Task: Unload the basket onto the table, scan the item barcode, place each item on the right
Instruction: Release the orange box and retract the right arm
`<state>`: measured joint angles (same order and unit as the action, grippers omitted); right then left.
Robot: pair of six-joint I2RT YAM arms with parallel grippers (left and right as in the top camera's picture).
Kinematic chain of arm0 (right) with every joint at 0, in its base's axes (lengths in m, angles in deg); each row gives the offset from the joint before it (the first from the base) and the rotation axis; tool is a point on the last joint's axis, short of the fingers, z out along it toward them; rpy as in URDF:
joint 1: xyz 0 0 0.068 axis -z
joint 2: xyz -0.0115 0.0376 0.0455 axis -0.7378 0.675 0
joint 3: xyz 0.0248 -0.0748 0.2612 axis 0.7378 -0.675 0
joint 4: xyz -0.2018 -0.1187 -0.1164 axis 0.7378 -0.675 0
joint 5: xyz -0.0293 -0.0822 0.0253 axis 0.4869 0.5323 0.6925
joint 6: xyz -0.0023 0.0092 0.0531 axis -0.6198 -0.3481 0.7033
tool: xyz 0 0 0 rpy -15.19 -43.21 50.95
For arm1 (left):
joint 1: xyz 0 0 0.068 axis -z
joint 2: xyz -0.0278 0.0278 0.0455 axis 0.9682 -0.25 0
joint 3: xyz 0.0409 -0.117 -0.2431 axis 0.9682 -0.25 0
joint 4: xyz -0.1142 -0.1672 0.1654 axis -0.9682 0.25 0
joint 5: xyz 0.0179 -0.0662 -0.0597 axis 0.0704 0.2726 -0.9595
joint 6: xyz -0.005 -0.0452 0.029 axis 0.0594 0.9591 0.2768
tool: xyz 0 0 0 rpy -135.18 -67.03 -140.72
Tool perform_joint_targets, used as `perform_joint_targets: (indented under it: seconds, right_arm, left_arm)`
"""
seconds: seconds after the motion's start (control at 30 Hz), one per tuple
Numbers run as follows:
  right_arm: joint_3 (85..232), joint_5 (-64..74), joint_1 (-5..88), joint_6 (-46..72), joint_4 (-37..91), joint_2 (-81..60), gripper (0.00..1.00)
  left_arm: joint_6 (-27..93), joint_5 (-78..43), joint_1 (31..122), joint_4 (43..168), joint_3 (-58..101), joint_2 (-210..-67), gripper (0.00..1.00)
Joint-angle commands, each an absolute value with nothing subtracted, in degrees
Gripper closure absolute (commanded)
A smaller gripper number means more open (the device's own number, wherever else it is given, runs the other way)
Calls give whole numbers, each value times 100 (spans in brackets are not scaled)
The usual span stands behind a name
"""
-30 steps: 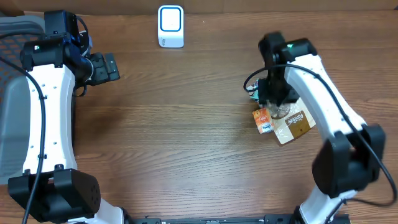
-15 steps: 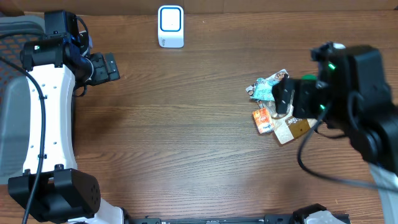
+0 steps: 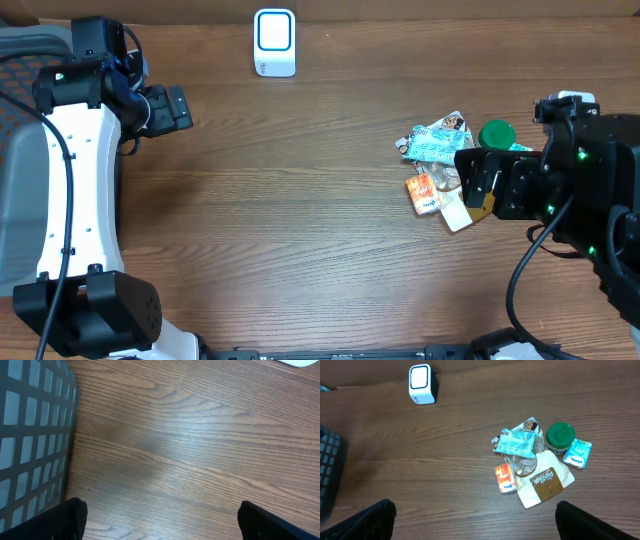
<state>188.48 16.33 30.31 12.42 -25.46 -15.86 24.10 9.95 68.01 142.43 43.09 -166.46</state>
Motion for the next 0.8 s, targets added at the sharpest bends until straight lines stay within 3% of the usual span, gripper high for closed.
perform_joint_targets:
  seconds: [0.0,0.3,0.77]
  right_arm:
    - [18879,1850,3057,1220,-2417,-1483,0]
    - [17725,1933,3320,1047,-1193,-1844,0]
    - [13624,1502,3886,293,2308,-4137,0]
  left_arm:
    - [2427,1054,6804,14243,4348,-16677,0]
    - [2427,1054,6804,14243,4348,-16677,1]
    - [2427,1051,6804,14243,4348,-16677,1]
